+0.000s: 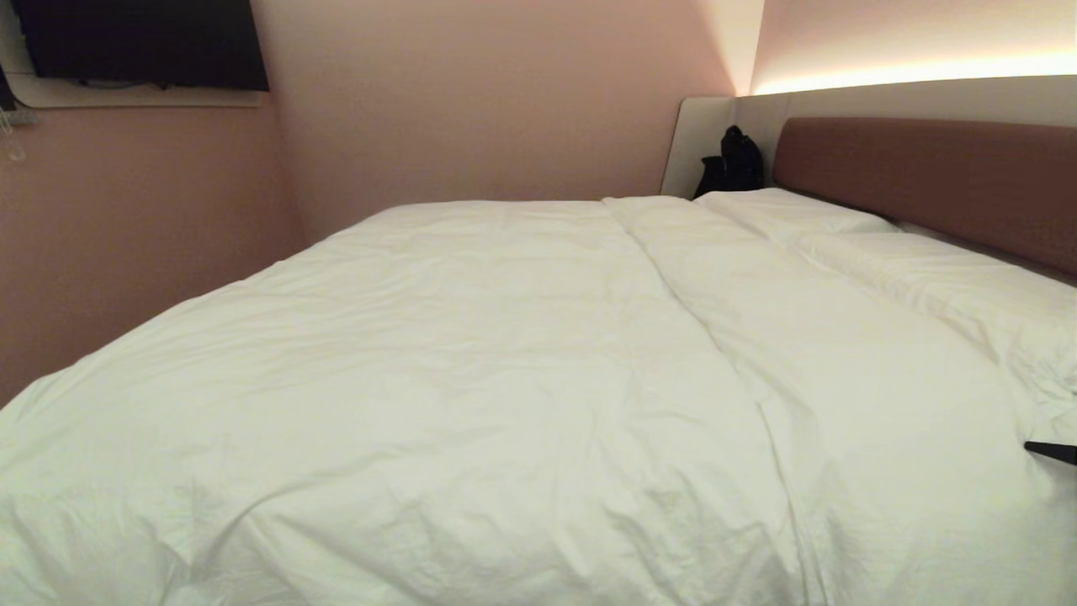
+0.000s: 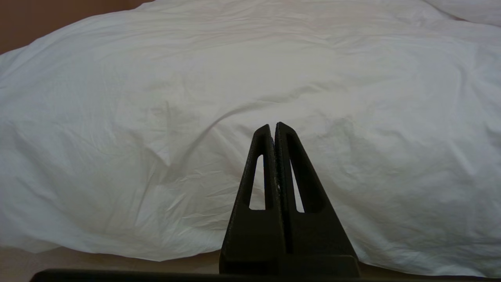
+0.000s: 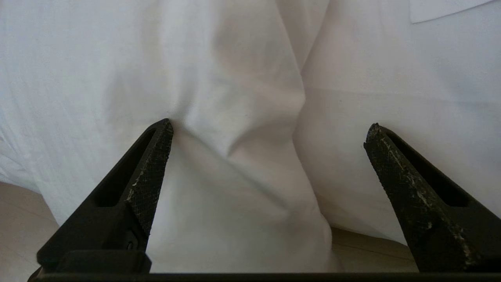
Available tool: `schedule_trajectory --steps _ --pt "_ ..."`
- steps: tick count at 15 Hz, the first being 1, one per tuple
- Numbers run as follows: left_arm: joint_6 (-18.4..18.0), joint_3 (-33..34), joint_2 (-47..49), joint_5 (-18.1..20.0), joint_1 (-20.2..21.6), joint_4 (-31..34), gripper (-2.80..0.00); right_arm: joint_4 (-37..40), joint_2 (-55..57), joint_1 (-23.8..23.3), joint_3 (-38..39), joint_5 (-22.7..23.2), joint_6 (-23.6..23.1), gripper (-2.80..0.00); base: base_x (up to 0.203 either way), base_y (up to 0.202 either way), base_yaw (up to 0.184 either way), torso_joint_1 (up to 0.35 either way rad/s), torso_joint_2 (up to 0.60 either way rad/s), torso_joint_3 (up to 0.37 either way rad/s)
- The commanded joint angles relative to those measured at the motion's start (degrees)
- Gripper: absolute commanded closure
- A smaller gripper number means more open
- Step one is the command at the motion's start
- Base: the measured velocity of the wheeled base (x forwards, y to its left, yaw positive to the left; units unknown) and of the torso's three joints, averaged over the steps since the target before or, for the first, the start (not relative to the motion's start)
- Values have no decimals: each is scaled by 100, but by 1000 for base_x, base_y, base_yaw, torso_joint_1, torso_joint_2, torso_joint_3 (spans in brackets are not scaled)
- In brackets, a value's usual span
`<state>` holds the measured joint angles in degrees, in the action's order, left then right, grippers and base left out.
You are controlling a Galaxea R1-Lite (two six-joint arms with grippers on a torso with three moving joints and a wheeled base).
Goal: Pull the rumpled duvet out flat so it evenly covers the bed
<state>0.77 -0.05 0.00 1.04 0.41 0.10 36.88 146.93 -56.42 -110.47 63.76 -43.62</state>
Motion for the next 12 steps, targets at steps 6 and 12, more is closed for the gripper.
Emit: schedule_trajectory --steps 6,12 --pt "2 -4 0 2 2 -1 0 498 -35 72 37 90 -569 -280 0 0 0 0 0 0" --pt "2 3 0 2 2 -1 0 495 -180 165 315 -76 -637 -280 0 0 0 0 0 0"
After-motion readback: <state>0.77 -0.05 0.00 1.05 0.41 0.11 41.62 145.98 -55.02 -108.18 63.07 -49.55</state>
